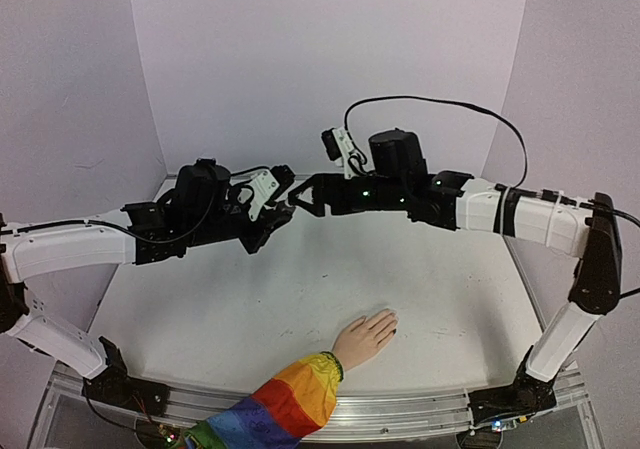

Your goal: Paint the nails

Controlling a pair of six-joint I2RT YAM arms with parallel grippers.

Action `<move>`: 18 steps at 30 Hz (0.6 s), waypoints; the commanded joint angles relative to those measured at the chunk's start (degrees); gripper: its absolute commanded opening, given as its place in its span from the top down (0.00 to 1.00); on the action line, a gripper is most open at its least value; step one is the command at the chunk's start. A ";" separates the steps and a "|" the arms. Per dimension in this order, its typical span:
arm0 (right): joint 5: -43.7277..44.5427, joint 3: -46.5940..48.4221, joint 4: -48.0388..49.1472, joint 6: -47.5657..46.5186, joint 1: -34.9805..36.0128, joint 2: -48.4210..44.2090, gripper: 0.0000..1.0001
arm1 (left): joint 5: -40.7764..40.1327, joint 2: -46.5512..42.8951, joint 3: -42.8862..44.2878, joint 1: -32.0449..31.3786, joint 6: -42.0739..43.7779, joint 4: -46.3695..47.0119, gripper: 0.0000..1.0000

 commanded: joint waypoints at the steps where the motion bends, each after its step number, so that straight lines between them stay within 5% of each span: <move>1: -10.17 -3.43 1.15 -6.81 -2.69 -8.61 0.09 | 5.56 -1.46 1.21 0.92 -0.65 4.27 1.00; 3: -9.46 -4.19 0.32 -7.73 -3.16 -10.02 0.05 | 7.90 -0.99 1.39 0.92 -1.05 4.11 1.00; 6: -8.69 -4.02 -1.07 -8.68 -3.34 -10.31 0.18 | 8.51 -0.26 1.73 0.92 -1.13 3.78 1.00; 18: -13.93 3.32 -2.99 -9.00 -2.70 -3.52 0.40 | 9.30 0.31 2.21 0.92 -0.90 2.97 1.00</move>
